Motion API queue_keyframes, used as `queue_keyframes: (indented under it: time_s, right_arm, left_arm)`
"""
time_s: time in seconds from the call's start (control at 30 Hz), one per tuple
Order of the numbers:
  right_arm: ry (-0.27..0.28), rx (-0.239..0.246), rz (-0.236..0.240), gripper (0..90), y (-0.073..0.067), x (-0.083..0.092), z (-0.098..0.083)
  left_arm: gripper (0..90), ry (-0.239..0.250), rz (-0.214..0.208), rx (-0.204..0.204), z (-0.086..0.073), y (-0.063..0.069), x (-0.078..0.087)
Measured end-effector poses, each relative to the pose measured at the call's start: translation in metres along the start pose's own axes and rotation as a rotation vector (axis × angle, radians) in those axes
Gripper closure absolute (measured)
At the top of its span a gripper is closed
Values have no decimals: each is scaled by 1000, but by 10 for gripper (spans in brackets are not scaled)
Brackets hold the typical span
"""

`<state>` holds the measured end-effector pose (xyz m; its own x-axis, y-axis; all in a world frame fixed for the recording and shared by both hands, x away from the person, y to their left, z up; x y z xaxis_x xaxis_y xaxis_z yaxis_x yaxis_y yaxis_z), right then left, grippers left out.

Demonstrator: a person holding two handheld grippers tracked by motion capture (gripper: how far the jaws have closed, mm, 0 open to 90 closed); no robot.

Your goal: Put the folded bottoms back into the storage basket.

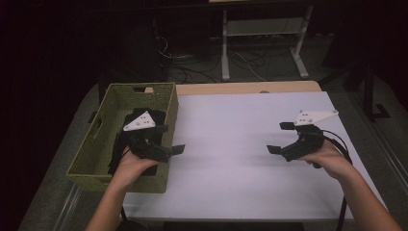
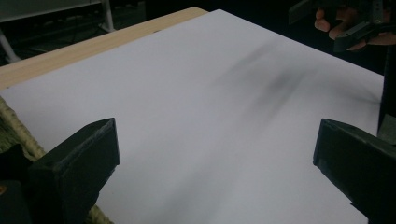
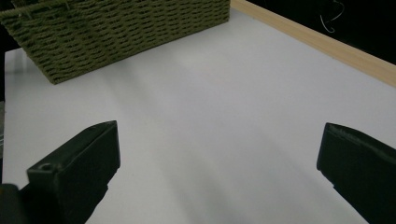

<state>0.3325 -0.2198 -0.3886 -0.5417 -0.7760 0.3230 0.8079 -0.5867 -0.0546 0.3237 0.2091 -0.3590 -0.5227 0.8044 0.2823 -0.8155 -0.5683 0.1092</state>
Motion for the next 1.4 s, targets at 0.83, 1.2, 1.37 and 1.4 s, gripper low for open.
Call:
queue_keyframes:
  time_s: [0.83, 1.2, 1.37, 1.4]
  right_arm:
    - [19, -72, -99, 0, 1, 55, -52]
    - [17, -76, -95, 0, 1, 53, -54]
    - [17, -75, -90, 0, 1, 53, -54]
    - [17, -75, -90, 0, 1, 53, -54]
  left_arm:
    - [4, 22, -26, -3, -4, 4, 3]
    - [5, 19, -29, -2, -4, 4, 2]
    - [5, 24, -28, -2, -4, 4, 3]
    - [5, 24, -28, -2, -4, 4, 3]
Point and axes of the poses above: each handheld gripper's, and its own axes: x roughly backward along the jaws, z roughly out of its top, y roughly to its right, the point moved 2 cm from there along -x, roughly forward along the jaws, and after that the axes turned 11 degrees about y, right-handed, at the moved point
